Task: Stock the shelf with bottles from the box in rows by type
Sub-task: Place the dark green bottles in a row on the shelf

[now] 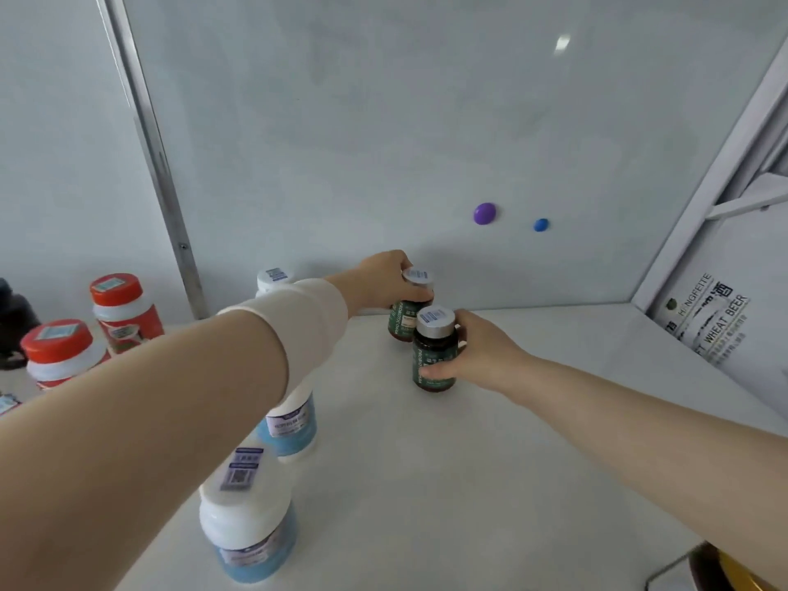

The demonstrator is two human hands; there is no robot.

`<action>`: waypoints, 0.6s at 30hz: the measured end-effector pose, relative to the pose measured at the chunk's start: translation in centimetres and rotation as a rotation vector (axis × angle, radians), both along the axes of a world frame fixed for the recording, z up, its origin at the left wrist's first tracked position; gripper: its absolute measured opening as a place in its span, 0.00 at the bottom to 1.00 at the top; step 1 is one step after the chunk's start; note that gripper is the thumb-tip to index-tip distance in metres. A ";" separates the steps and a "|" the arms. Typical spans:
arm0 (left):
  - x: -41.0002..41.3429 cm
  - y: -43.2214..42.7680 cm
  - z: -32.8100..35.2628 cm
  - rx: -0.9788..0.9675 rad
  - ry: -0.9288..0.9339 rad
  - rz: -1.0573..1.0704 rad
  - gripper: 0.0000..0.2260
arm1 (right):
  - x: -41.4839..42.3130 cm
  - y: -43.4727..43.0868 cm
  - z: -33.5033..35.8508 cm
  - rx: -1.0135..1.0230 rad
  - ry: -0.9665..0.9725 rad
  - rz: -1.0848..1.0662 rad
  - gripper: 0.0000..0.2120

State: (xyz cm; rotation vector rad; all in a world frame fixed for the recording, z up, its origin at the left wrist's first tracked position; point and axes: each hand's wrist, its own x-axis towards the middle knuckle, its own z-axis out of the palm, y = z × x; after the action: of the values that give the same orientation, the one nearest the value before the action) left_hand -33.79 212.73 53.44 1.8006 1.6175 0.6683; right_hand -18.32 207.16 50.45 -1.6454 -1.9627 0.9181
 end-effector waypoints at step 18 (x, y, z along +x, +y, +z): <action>0.5 0.7 -0.1 -0.072 0.009 0.040 0.18 | -0.6 1.6 -1.5 0.002 0.026 0.024 0.33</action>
State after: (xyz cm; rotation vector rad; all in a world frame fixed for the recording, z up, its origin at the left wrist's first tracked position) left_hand -33.27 213.45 53.31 1.7258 1.6666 0.6134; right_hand -18.93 208.80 48.95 -1.6037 -1.9691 0.9416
